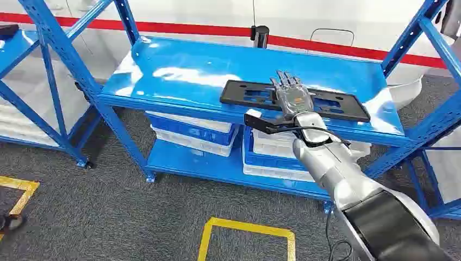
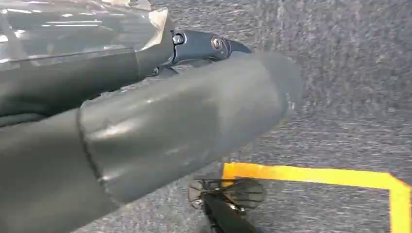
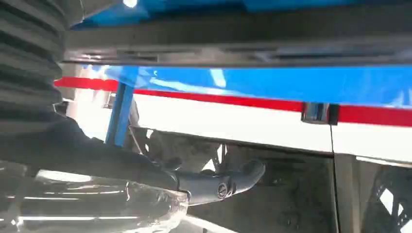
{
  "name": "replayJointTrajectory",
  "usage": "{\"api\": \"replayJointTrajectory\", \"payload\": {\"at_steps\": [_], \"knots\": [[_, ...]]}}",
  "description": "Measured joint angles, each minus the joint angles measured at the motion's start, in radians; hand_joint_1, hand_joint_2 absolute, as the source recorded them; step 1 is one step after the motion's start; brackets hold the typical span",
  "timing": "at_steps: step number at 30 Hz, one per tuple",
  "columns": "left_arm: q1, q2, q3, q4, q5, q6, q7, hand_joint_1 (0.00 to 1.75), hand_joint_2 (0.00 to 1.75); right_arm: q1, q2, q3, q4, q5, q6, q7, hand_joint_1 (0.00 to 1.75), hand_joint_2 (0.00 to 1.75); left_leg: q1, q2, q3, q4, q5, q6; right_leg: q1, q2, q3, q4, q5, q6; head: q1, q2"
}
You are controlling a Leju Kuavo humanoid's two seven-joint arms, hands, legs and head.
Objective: Take the parts from the cabinet and place them on the table.
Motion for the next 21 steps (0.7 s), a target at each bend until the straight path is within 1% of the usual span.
{"api": "replayJointTrajectory", "payload": {"at_steps": [1, 3, 4, 5, 6, 7, 8, 9, 10, 11, 12, 13, 14, 15, 16, 17, 18, 19, 20, 21], "knots": [[-0.001, 0.000, 0.000, 0.000, 0.000, 0.000, 0.000, 0.00, 0.00, 0.000, 0.002, 0.000, 0.000, 0.000, 0.000, -0.002, 0.00, 1.75, -0.001, -0.001, 0.000, 0.002, -0.005, -0.004, 0.000, 0.000, 0.005, 0.000, 0.005, -0.013, -0.002, 0.000], [0.000, 0.000, 0.000, 0.000, 0.000, 0.000, -0.001, 0.00, 0.00, 0.000, 0.002, 0.000, 0.000, 0.000, 0.000, -0.002, 0.00, 1.75, 0.002, -0.002, 0.002, 0.001, -0.007, -0.011, 0.004, 0.000, 0.003, 0.002, 0.002, -0.026, -0.002, 0.000], [0.000, 0.000, 0.000, 0.000, 0.000, 0.000, -0.001, 0.00, 0.00, -0.002, 0.002, 0.000, 0.000, 0.000, 0.000, -0.002, 0.00, 1.75, 0.003, -0.001, 0.003, 0.000, -0.010, -0.018, 0.002, 0.000, 0.005, -0.001, 0.003, -0.034, -0.002, 0.000], [0.001, 0.003, 0.002, 0.000, 0.000, 0.000, -0.002, 0.00, 0.00, -0.003, 0.002, 0.000, 0.000, 0.001, 0.000, -0.002, 0.00, 1.75, 0.007, 0.000, 0.001, 0.007, -0.017, -0.023, -0.010, 0.000, 0.012, -0.006, 0.006, -0.041, -0.001, 0.000], [0.001, 0.001, 0.002, 0.000, 0.002, 0.000, -0.002, 0.00, 0.00, -0.005, 0.003, 0.000, 0.000, 0.001, 0.000, -0.002, 0.00, 1.75, 0.006, 0.003, -0.010, 0.042, -0.039, -0.030, -0.010, 0.000, 0.016, -0.006, 0.002, -0.047, -0.008, 0.000], [0.000, 0.001, 0.002, 0.000, 0.002, 0.000, -0.003, 0.00, 0.00, -0.006, 0.006, 0.000, 0.000, 0.001, 0.001, -0.002, 0.00, 1.75, 0.010, 0.005, -0.042, 0.109, -0.074, -0.036, -0.010, 0.000, 0.018, -0.006, 0.000, -0.051, -0.013, 0.000], [0.000, 0.001, 0.002, 0.000, 0.002, 0.000, -0.003, 0.00, 0.00, -0.005, 0.008, 0.000, 0.000, 0.002, 0.003, -0.002, 0.00, 1.75, 0.012, 0.008, -0.081, 0.183, -0.108, -0.042, -0.009, 0.000, 0.020, -0.006, -0.002, -0.052, -0.011, 0.000], [0.001, 0.001, 0.003, 0.000, 0.002, 0.000, -0.003, 0.00, 0.00, -0.005, 0.009, 0.000, 0.000, 0.002, 0.005, -0.002, 0.00, 1.75, 0.012, 0.008, -0.132, 0.270, -0.140, -0.047, -0.008, 0.000, 0.021, -0.006, -0.004, -0.055, -0.012, 0.000], [0.002, 0.001, 0.003, 0.000, 0.002, 0.000, -0.003, 0.00, 0.00, -0.004, 0.009, 0.000, 0.000, 0.003, 0.005, -0.002, 0.00, 1.75, 0.013, 0.008, -0.160, 0.312, -0.145, -0.049, -0.008, 0.000, 0.023, -0.006, -0.005, -0.056, -0.013, 0.000], [0.002, 0.001, 0.003, 0.000, 0.002, 0.000, -0.003, 0.00, 0.00, -0.003, 0.010, 0.000, 0.000, 0.003, 0.005, -0.003, 0.00, 1.75, 0.013, 0.008, -0.173, 0.311, -0.124, -0.049, -0.008, 0.000, 0.025, -0.006, -0.007, -0.057, -0.012, 0.000], [0.002, 0.001, 0.003, 0.000, 0.003, 0.000, -0.003, 0.00, 0.00, -0.003, 0.010, 0.000, 0.000, 0.003, 0.005, -0.003, 0.00, 1.75, 0.014, 0.009, -0.160, 0.267, -0.087, -0.048, -0.008, 0.000, 0.029, -0.006, -0.009, -0.058, -0.013, 0.000], [0.002, 0.002, 0.004, 0.000, 0.003, 0.000, -0.005, 0.00, 0.00, -0.003, 0.010, 0.000, 0.000, 0.003, 0.006, -0.003, 1.36, 1.75, 0.015, 0.009, -0.121, 0.178, -0.032, -0.045, -0.008, 0.001, 0.034, -0.006, -0.012, -0.056, -0.012, 0.000], [0.002, 0.002, 0.005, 0.000, 0.003, -0.002, -0.014, 0.00, 0.00, -0.003, 0.010, 0.000, 0.000, 0.003, 0.008, -0.005, 1.36, 1.75, 0.016, 0.012, -0.073, 0.077, 0.019, -0.041, -0.008, 0.001, 0.041, -0.006, -0.016, -0.052, -0.013, 0.000], [0.002, 0.002, 0.006, 0.000, 0.005, -0.005, -0.022, 0.00, 0.00, -0.003, 0.010, 0.000, 0.000, 0.003, 0.011, -0.007, 1.41, 1.75, 0.016, 0.014, -0.047, 0.026, 0.040, -0.037, -0.008, 0.001, 0.043, -0.006, -0.018, -0.050, -0.013, 0.000], [0.001, 0.002, 0.007, 0.000, 0.008, -0.006, -0.031, 0.00, 0.00, -0.004, 0.010, 0.000, 0.000, 0.002, 0.013, -0.010, 1.50, 1.75, 0.014, 0.014, -0.035, 0.005, 0.029, -0.034, -0.005, 0.001, 0.044, -0.006, -0.020, -0.047, -0.011, 0.000], [0.001, 0.001, 0.010, 0.000, 0.016, -0.003, -0.050, 0.00, 0.00, -0.004, 0.008, -0.001, 0.000, 0.000, 0.013, -0.014, 1.50, 1.75, 0.008, 0.012, -0.036, 0.002, 0.030, -0.029, 0.002, 0.001, 0.041, -0.006, -0.022, -0.042, -0.011, 0.000], [0.000, 0.000, 0.014, 0.000, 0.022, 0.005, -0.069, 0.00, 0.00, -0.003, 0.009, -0.002, 0.000, -0.001, 0.012, -0.017, 1.66, 1.75, 0.009, 0.012, -0.035, 0.001, 0.033, -0.029, 0.004, 0.001, 0.039, -0.003, -0.025, -0.041, -0.011, 0.000], [0.001, -0.002, 0.018, 0.000, 0.026, 0.011, -0.090, 0.00, 0.00, -0.002, 0.008, -0.004, 0.000, -0.002, 0.011, -0.019, 1.66, 1.75, 0.008, 0.012, -0.035, 0.001, 0.033, -0.031, 0.015, 0.001, 0.039, -0.001, -0.029, -0.047, -0.009, 0.000], [0.001, -0.002, 0.023, 0.000, 0.026, 0.024, -0.105, 0.00, 0.00, -0.002, 0.006, -0.006, 0.000, -0.002, 0.011, -0.025, 1.66, 1.75, 0.003, 0.011, -0.036, 0.001, 0.034, -0.030, 0.011, 0.001, 0.039, -0.003, -0.028, -0.043, -0.010, 0.000], [0.001, -0.003, 0.027, 0.000, 0.029, 0.036, -0.115, 0.00, 0.00, -0.002, 0.006, -0.008, 0.000, -0.005, 0.010, -0.028, 1.66, 1.75, -0.001, 0.010, -0.036, 0.001, 0.034, -0.027, 0.013, 0.001, 0.039, -0.004, -0.027, -0.040, -0.010, 0.000]]}}
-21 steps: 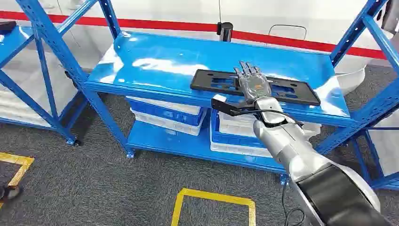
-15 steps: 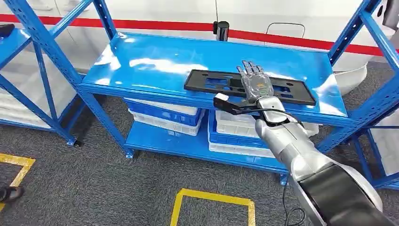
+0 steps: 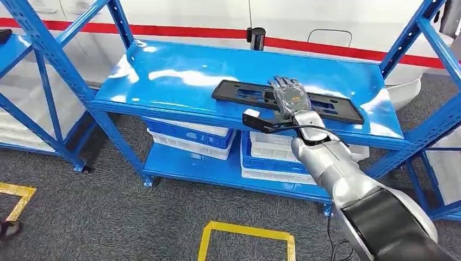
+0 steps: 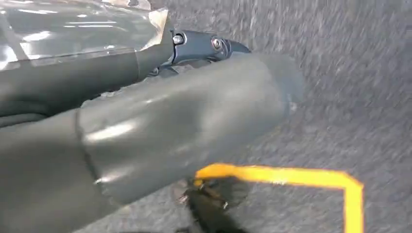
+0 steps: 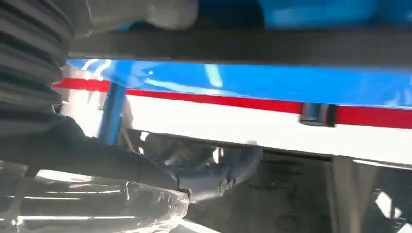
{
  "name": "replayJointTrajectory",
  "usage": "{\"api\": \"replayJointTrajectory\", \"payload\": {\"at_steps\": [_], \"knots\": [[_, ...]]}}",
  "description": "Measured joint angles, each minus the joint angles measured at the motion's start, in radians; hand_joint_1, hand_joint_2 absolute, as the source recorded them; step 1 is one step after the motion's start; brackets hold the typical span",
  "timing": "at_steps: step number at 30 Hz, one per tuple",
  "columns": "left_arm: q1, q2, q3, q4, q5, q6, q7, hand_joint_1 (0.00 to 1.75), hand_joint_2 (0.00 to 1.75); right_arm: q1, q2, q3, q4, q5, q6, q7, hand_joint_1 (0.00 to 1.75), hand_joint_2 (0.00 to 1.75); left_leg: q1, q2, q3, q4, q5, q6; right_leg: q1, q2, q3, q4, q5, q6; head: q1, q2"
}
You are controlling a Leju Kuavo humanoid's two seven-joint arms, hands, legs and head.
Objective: Take the parts from the cabinet and place them on the table.
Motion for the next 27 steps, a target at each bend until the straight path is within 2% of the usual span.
{"api": "replayJointTrajectory", "payload": {"at_steps": [3, 4, 5, 8, 10, 11, 12, 14, 15, 18, 19, 21, 24, 25, 27], "knots": [[0.001, 0.000, 0.009, 0.000, 0.006, 0.022, -0.017, 0.00, 0.00, 0.001, -0.001, -0.004, 0.000, -0.003, 0.000, -0.007, 1.64, 1.75, -0.009, -0.002, -0.001, 0.000, -0.001, 0.010, -0.006, -0.001, 0.000, -0.002, 0.000, 0.002, 0.000, 0.000], [0.000, -0.001, 0.013, 0.000, 0.006, 0.022, -0.019, 0.00, 0.00, 0.001, -0.002, -0.006, 0.000, -0.004, 0.000, -0.007, 1.50, 1.75, -0.009, -0.002, -0.002, 0.000, -0.002, 0.011, -0.007, -0.001, 0.000, -0.003, 0.001, 0.003, 0.000, 0.000], [0.000, -0.003, 0.015, 0.000, 0.006, 0.022, -0.024, 0.00, 0.00, 0.001, -0.002, -0.008, 0.000, -0.005, -0.001, -0.007, 1.59, 1.75, -0.010, -0.002, -0.002, 0.000, -0.002, 0.011, -0.007, -0.001, 0.001, -0.005, 0.001, 0.003, 0.000, 0.000], [0.001, -0.006, 0.020, 0.000, -0.002, 0.041, -0.074, 0.00, 0.00, 0.002, -0.007, -0.020, -0.001, -0.013, -0.029, -0.023, 1.41, 1.75, -0.010, -0.002, -0.003, 0.001, -0.002, 0.016, -0.008, -0.001, 0.002, -0.008, 0.002, 0.006, 0.000, 0.000], [0.001, -0.009, 0.021, 0.000, -0.010, 0.047, -0.085, 0.00, 0.00, 0.006, -0.014, -0.026, -0.006, -0.015, -0.049, -0.035, 1.45, 1.75, -0.011, -0.002, -0.003, 0.001, -0.003, 0.017, -0.008, -0.001, 0.003, -0.010, 0.003, 0.008, 0.000, 0.000], [0.001, -0.009, 0.021, 0.000, -0.014, 0.046, -0.086, 0.00, 0.00, 0.010, -0.018, -0.030, -0.012, -0.020, -0.059, -0.045, 1.47, 1.75, -0.011, -0.002, -0.003, 0.001, -0.003, 0.017, -0.008, -0.001, 0.003, -0.010, 0.003, 0.012, 0.000, 0.000], [0.001, -0.009, 0.021, 0.000, -0.014, 0.047, -0.087, 0.00, 0.00, 0.016, -0.023, -0.034, -0.018, -0.023, -0.069, -0.054, 1.45, 1.75, -0.011, -0.002, -0.003, 0.001, -0.003, 0.018, -0.009, -0.001, 0.003, -0.010, 0.003, 0.013, 0.000, 0.000], [0.001, -0.009, 0.022, 0.000, -0.015, 0.056, -0.090, 0.00, 0.00, 0.034, -0.033, -0.048, -0.041, -0.032, -0.093, -0.075, 1.52, 1.75, -0.010, -0.002, -0.003, 0.001, -0.003, 0.019, -0.009, -0.001, 0.003, -0.010, 0.003, 0.013, 0.000, 0.000], [0.001, -0.010, 0.023, 0.000, -0.015, 0.056, -0.092, 0.00, 0.00, 0.042, -0.037, -0.052, -0.052, -0.032, -0.100, -0.081, 1.47, 1.75, -0.010, -0.002, -0.003, 0.001, -0.003, 0.019, -0.009, -0.001, 0.003, -0.010, 0.003, 0.013, 0.000, 0.000], [0.001, -0.010, 0.026, 0.000, -0.016, 0.056, -0.095, 0.00, 0.00, 0.063, -0.050, -0.062, -0.089, -0.032, -0.108, -0.094, 1.62, 1.75, -0.010, -0.002, -0.002, 0.001, -0.003, 0.019, -0.009, -0.001, 0.003, -0.010, 0.003, 0.014, 0.000, 0.000], [0.001, -0.010, 0.028, 0.000, -0.015, 0.054, -0.101, 0.00, 1.75, 0.080, -0.060, -0.070, -0.118, -0.032, -0.112, -0.101, 1.68, 1.75, -0.009, -0.002, -0.002, 0.001, -0.003, 0.019, -0.010, -0.001, 0.002, -0.010, 0.003, 0.013, 0.000, 0.000], [0.001, -0.010, 0.030, 0.000, -0.018, 0.058, -0.118, 0.00, 1.75, 0.095, -0.069, -0.074, -0.153, -0.029, -0.113, -0.108, 1.64, 1.75, -0.009, -0.002, -0.002, 0.001, -0.003, 0.019, -0.010, -0.001, 0.002, -0.010, 0.003, 0.013, -0.001, 0.000], [0.001, -0.011, 0.031, 0.000, -0.024, 0.121, -0.171, 0.00, 1.75, 0.129, -0.090, -0.080, -0.241, -0.032, -0.109, -0.128, 1.64, 1.75, -0.008, -0.002, -0.002, 0.001, -0.003, 0.019, -0.010, -0.001, 0.002, -0.010, 0.003, 0.013, -0.001, 0.000], [0.000, -0.012, 0.034, 0.000, -0.024, 0.134, -0.182, 0.00, 1.75, 0.139, -0.098, -0.085, -0.281, -0.037, -0.096, -0.133, 1.69, 1.75, -0.008, -0.002, -0.002, 0.001, -0.003, 0.019, -0.010, -0.001, 0.001, -0.010, 0.003, 0.013, 0.000, 0.000], [0.000, -0.012, 0.037, 0.000, -0.024, 0.142, -0.183, 0.00, 1.75, 0.155, -0.110, -0.093, -0.344, -0.039, -0.072, -0.133, 1.66, 1.75, -0.008, -0.002, -0.002, 0.001, -0.003, 0.019, -0.010, -0.001, 0.001, -0.010, 0.003, 0.013, -0.001, 0.000]]}}
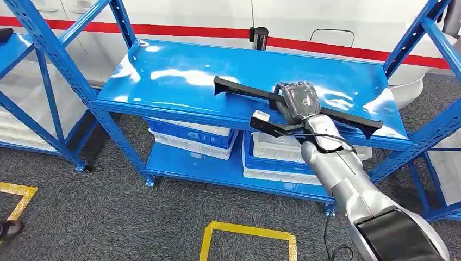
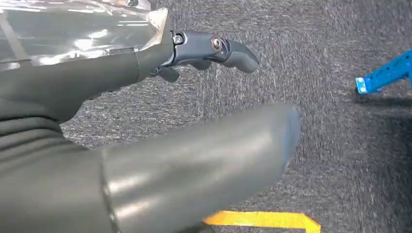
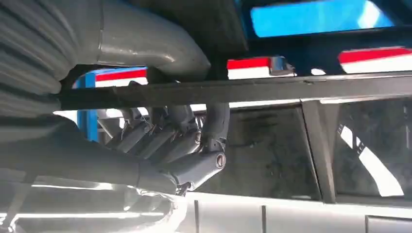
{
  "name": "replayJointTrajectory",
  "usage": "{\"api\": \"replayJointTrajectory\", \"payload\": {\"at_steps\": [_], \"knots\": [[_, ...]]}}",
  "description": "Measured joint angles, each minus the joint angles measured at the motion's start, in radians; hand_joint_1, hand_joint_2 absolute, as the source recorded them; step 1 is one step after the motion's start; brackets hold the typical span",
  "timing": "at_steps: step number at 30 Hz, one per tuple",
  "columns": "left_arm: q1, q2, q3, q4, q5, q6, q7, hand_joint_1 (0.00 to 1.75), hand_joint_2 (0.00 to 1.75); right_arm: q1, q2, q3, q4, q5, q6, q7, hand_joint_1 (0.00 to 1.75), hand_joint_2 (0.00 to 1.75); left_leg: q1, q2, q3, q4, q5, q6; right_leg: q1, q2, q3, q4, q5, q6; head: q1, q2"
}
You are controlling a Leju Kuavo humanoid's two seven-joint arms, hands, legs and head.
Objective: Take the parts from the cabinet and place them on the table.
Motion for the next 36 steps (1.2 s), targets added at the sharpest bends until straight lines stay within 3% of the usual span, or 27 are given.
{"api": "replayJointTrajectory", "payload": {"at_steps": [6, 10, 14, 22, 26, 28, 32, 34, 35, 36], "knots": [[0.000, -0.001, 0.014, 0.000, 0.002, -0.008, 0.002, 0.00, 1.75, 0.003, -0.034, -0.009, -0.138, -0.055, 0.068, -0.045, 1.64, 1.75, 0.001, 0.000, -0.001, 0.000, 0.000, 0.000, 0.000, 0.000, 0.000, 0.000, 0.000, 0.000, 0.000, 0.000], [0.000, -0.001, 0.024, 0.000, 0.006, -0.014, 0.001, 0.00, 1.75, -0.027, -0.073, -0.011, -0.277, -0.092, 0.144, -0.048, 1.66, 1.75, 0.001, 0.000, -0.002, 0.000, 0.000, 0.000, 0.000, 0.000, -0.001, 0.000, 0.000, 0.000, 0.000, 0.000], [-0.001, -0.001, 0.044, 0.000, 0.030, -0.025, 0.006, 0.00, 1.75, -0.071, -0.104, -0.011, -0.353, -0.105, 0.174, -0.048, 1.66, 1.75, 0.001, 0.000, -0.002, 0.000, 0.000, 0.000, 0.000, 0.000, -0.001, 0.000, 0.000, 0.000, 0.000, 0.000], [-0.010, 0.000, 0.062, 0.000, -0.002, -0.028, 0.198, 0.00, 1.75, -0.092, -0.107, -0.009, -0.367, -0.142, 0.140, -0.050, 1.66, 1.75, 0.000, 0.000, -0.002, 0.000, 0.000, 0.000, 0.000, 0.000, -0.001, 0.000, 0.000, 0.000, 0.000, 0.000], [-0.012, 0.000, 0.061, 0.000, -0.013, -0.031, 0.223, 0.00, 1.75, -0.085, -0.106, -0.006, -0.371, -0.141, 0.132, -0.049, 1.66, 1.75, 0.000, 0.000, -0.002, 0.000, 0.000, 0.000, 0.000, 0.000, -0.001, 0.000, 0.000, 0.000, 0.000, 0.000], [-0.012, 0.002, 0.059, 0.000, -0.026, -0.028, 0.230, 0.00, 1.75, -0.078, -0.106, -0.005, -0.372, -0.140, 0.131, -0.043, 1.66, 1.75, -0.002, -0.001, -0.004, 0.005, -0.004, 0.006, -0.009, 0.000, -0.001, -0.001, 0.001, 0.002, -0.001, 0.000], [-0.012, 0.006, 0.051, 0.000, -0.043, -0.028, 0.240, 0.00, 1.75, -0.048, -0.108, -0.007, -0.381, -0.133, 0.109, -0.032, 1.66, 1.75, -0.002, -0.001, -0.006, 0.009, -0.008, 0.012, -0.011, 0.000, 0.001, -0.003, -0.001, 0.008, 0.000, 0.000], [-0.013, 0.008, 0.047, 0.000, -0.055, -0.038, 0.245, 0.00, 1.75, -0.027, -0.107, -0.010, -0.391, -0.114, 0.094, -0.019, 1.66, 1.75, -0.001, 0.000, -0.001, -0.001, 0.002, 0.024, -0.009, 0.000, 0.005, -0.008, 0.007, 0.018, 0.000, 0.000], [-0.014, 0.008, 0.042, 0.000, -0.056, -0.043, 0.248, 0.00, 1.75, -0.016, -0.110, -0.013, -0.394, -0.108, 0.090, -0.015, 1.66, 1.75, 0.010, 0.005, 0.009, -0.016, 0.012, 0.032, -0.006, -0.001, -0.002, 0.005, -0.011, 0.016, 0.000, 0.000], [-0.016, 0.008, 0.039, 0.000, -0.057, -0.045, 0.248, 0.00, 1.75, -0.009, -0.111, -0.015, -0.396, -0.106, 0.087, -0.013, 1.66, 1.75, 0.009, 0.005, 0.011, -0.022, 0.015, 0.036, -0.006, 0.000, -0.018, 0.044, -0.040, 0.009, 0.002, 0.000]]}}
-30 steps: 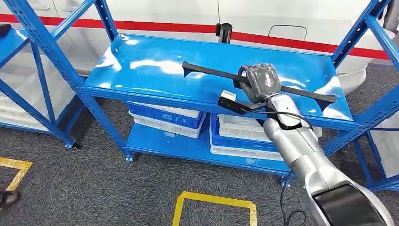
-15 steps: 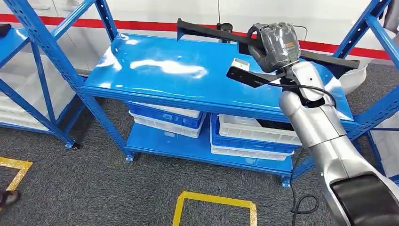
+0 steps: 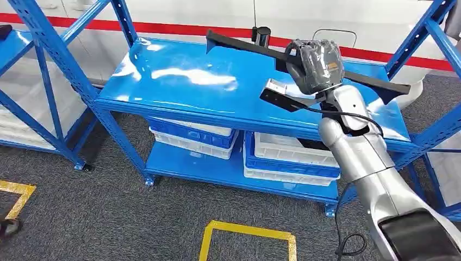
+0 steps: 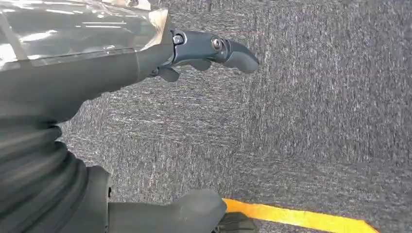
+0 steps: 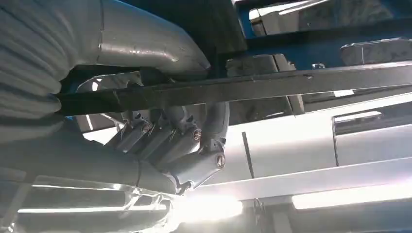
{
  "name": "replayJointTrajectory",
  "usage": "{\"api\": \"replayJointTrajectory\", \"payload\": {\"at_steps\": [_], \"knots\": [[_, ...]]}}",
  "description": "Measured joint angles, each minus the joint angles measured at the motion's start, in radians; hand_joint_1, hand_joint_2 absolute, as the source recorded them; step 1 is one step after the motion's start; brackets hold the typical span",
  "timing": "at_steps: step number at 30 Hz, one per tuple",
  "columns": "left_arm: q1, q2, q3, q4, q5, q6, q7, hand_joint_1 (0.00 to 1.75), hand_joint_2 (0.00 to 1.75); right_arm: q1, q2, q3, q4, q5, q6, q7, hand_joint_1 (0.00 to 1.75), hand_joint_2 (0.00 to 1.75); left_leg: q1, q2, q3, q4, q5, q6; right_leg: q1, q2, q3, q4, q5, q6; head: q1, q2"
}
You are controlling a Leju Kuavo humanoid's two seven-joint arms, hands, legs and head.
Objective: Take the parts from the cabinet and place them on the table.
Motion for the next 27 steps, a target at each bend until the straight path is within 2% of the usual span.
{"api": "replayJointTrajectory", "payload": {"at_steps": [2, 3, 4, 5, 6, 8, 9, 10, 11, 13, 14, 15, 17, 18, 19, 20, 21, 22, 23, 24, 25, 27], "knots": [[-0.002, 0.003, -0.002, 0.000, -0.002, -0.003, 0.003, 0.00, 1.75, 0.012, -0.001, 0.000, 0.000, 0.004, -0.005, 0.000, 1.66, 1.75, 0.001, 0.001, -0.002, 0.000, 0.001, 0.002, -0.002, 0.000, -0.068, 0.155, -0.071, -0.012, 0.003, 0.000], [-0.002, 0.003, -0.003, 0.000, -0.002, -0.004, 0.005, 0.00, 1.75, 0.019, -0.002, -0.001, 0.000, 0.005, -0.005, 0.001, 1.66, 1.75, 0.001, 0.000, -0.003, 0.000, 0.002, 0.002, -0.001, 0.000, -0.092, 0.212, -0.091, -0.012, 0.002, 0.000], [-0.002, 0.005, -0.003, 0.000, -0.002, -0.005, 0.008, 0.00, 1.75, 0.032, -0.002, -0.004, 0.000, 0.010, -0.005, 0.002, 1.66, 1.75, 0.001, -0.001, -0.006, 0.002, 0.002, 0.001, -0.002, 0.000, -0.118, 0.278, -0.108, -0.005, 0.003, 0.000], [-0.002, 0.005, -0.003, 0.000, -0.002, -0.006, 0.008, 0.00, 1.75, 0.039, 0.000, -0.006, 0.000, 0.013, -0.005, 0.002, 1.66, 1.75, 0.002, -0.001, -0.007, 0.003, 0.004, -0.001, -0.004, 0.000, -0.109, 0.267, -0.098, 0.002, 0.003, 0.000], [-0.002, 0.005, -0.003, 0.000, -0.003, -0.006, 0.008, 0.00, 1.75, 0.040, 0.001, -0.007, -0.003, 0.016, -0.005, 0.002, 1.66, 1.75, 0.003, -0.002, -0.011, 0.007, 0.005, -0.003, -0.009, 0.000, -0.074, 0.202, -0.066, 0.016, 0.004, 0.000], [-0.003, 0.004, -0.004, 0.000, -0.005, -0.006, 0.008, 0.00, 1.75, 0.039, 0.004, -0.010, -0.010, 0.019, -0.005, 0.003, 1.66, 1.75, 0.007, -0.002, -0.020, 0.021, 0.003, -0.011, -0.021, -0.001, 0.020, 0.027, -0.004, 0.038, 0.004, 0.000], [-0.003, 0.008, -0.004, 0.000, -0.006, -0.006, 0.005, 0.00, 1.75, 0.037, 0.005, -0.012, -0.011, 0.024, -0.005, 0.005, 1.66, 1.75, 0.004, -0.002, -0.030, 0.031, 0.001, -0.022, -0.021, 0.002, 0.054, -0.024, -0.008, 0.034, 0.006, 0.000], [-0.004, 0.007, -0.005, 0.000, -0.012, -0.006, 0.005, 0.00, 1.75, 0.042, 0.007, -0.013, -0.015, 0.029, -0.005, 0.008, 1.66, 1.75, 0.001, -0.005, -0.033, 0.034, 0.005, -0.031, -0.007, 0.015, 0.040, -0.005, 0.011, 0.022, 0.001, 0.000], [-0.005, 0.008, -0.006, 0.000, -0.019, -0.007, 0.005, 0.00, 1.75, 0.042, 0.003, -0.018, -0.018, 0.032, -0.005, 0.011, 1.66, 1.75, 0.000, -0.008, -0.036, 0.042, 0.008, -0.035, -0.009, 0.013, 0.035, -0.012, 0.005, 0.018, 0.005, 0.000], [-0.004, 0.010, -0.010, 0.000, -0.028, -0.012, 0.010, 0.00, 1.75, 0.058, -0.004, -0.028, -0.034, 0.034, -0.004, 0.013, 1.66, 1.75, 0.002, -0.014, -0.044, 0.039, 0.017, -0.044, -0.011, 0.011, 0.029, -0.007, 0.009, 0.009, -0.001, 0.000], [-0.004, 0.011, -0.012, 0.000, -0.029, -0.013, 0.010, 0.00, 1.75, 0.062, -0.008, -0.032, -0.040, 0.034, -0.003, 0.013, 1.66, 1.75, 0.009, -0.013, -0.052, 0.046, 0.007, -0.049, -0.023, 0.008, 0.024, -0.010, 0.017, -0.003, -0.001, 0.000], [-0.004, 0.011, -0.016, 0.000, -0.029, -0.015, 0.011, 0.00, 1.75, 0.065, -0.012, -0.036, -0.044, 0.034, -0.002, 0.010, 1.66, 1.75, 0.010, -0.008, -0.063, 0.075, -0.036, -0.055, -0.020, 0.007, 0.018, -0.010, 0.024, -0.016, -0.004, 0.000], [-0.006, 0.011, -0.019, 0.000, -0.030, -0.016, 0.011, 0.00, 1.75, 0.067, -0.018, -0.043, -0.053, 0.033, 0.005, 0.004, 1.66, 1.75, 0.011, -0.005, -0.109, 0.213, -0.141, -0.065, -0.016, 0.005, 0.001, -0.010, 0.036, -0.033, -0.004, 0.000], [-0.006, 0.011, -0.019, 0.000, -0.030, -0.015, 0.011, 0.00, 1.75, 0.067, -0.020, -0.044, -0.055, 0.032, 0.011, 0.000, 1.66, 1.75, 0.012, -0.005, -0.132, 0.292, -0.182, -0.068, -0.014, 0.005, -0.008, -0.009, 0.043, -0.036, -0.004, 0.000], [-0.006, 0.011, -0.019, 0.000, -0.030, -0.015, 0.011, 0.00, 1.75, 0.068, -0.021, -0.045, -0.055, 0.032, 0.015, -0.002, 1.66, 1.75, 0.012, -0.005, -0.143, 0.347, -0.202, -0.069, -0.011, 0.005, -0.016, -0.009, 0.049, -0.037, -0.004, 0.000], [-0.006, 0.011, -0.019, 0.000, -0.030, -0.014, 0.011, 0.00, 1.75, 0.069, -0.021, -0.045, -0.055, 0.032, 0.016, -0.003, 1.66, 1.75, 0.012, -0.005, -0.133, 0.355, -0.193, -0.069, -0.010, 0.005, -0.024, -0.009, 0.056, -0.036, -0.004, 0.000], [-0.006, 0.011, -0.019, 0.000, -0.030, -0.013, 0.010, 0.00, 1.75, 0.069, -0.022, -0.045, -0.055, 0.033, 0.016, -0.004, 1.66, 1.75, 0.012, -0.005, -0.103, 0.321, -0.168, -0.065, -0.008, 0.005, -0.030, -0.008, 0.062, -0.035, -0.004, 0.000], [-0.006, 0.011, -0.020, 0.000, -0.030, -0.013, 0.009, 0.00, 1.75, 0.070, -0.023, -0.046, -0.056, 0.033, 0.017, -0.004, 1.66, 1.75, 0.012, -0.005, -0.053, 0.251, -0.137, -0.059, -0.007, 0.005, -0.035, -0.008, 0.067, -0.033, -0.004, 0.000], [-0.007, 0.011, -0.021, 0.000, -0.030, -0.012, 0.008, 0.00, 1.75, 0.069, -0.024, -0.048, -0.059, 0.033, 0.018, -0.004, 1.66, 1.75, 0.010, -0.005, 0.014, 0.154, -0.108, -0.051, -0.005, 0.005, -0.038, -0.008, 0.071, -0.029, -0.005, 0.000], [-0.009, 0.012, -0.021, -0.001, -0.030, -0.011, 0.008, 0.00, 1.75, 0.070, -0.025, -0.051, -0.063, 0.033, 0.018, -0.004, 1.66, 1.75, 0.007, -0.006, 0.074, 0.063, -0.111, -0.038, -0.005, 0.004, -0.039, -0.008, 0.075, -0.027, -0.004, 0.000], [-0.010, 0.013, -0.021, -0.001, -0.030, -0.011, 0.008, 0.00, 1.75, 0.068, -0.026, -0.055, -0.065, 0.033, 0.018, -0.004, 1.66, 1.75, 0.003, -0.005, 0.089, 0.033, -0.118, -0.037, 0.002, 0.003, -0.043, -0.008, 0.082, -0.019, -0.002, 0.000], [-0.011, 0.012, -0.022, -0.001, -0.030, -0.011, 0.008, 0.00, 1.75, 0.068, -0.026, -0.058, -0.066, 0.033, 0.018, -0.004, 1.66, 1.75, -0.004, -0.006, 0.082, 0.037, -0.110, -0.032, -0.005, -0.001, -0.044, -0.012, 0.093, -0.002, -0.005, 0.000]]}}
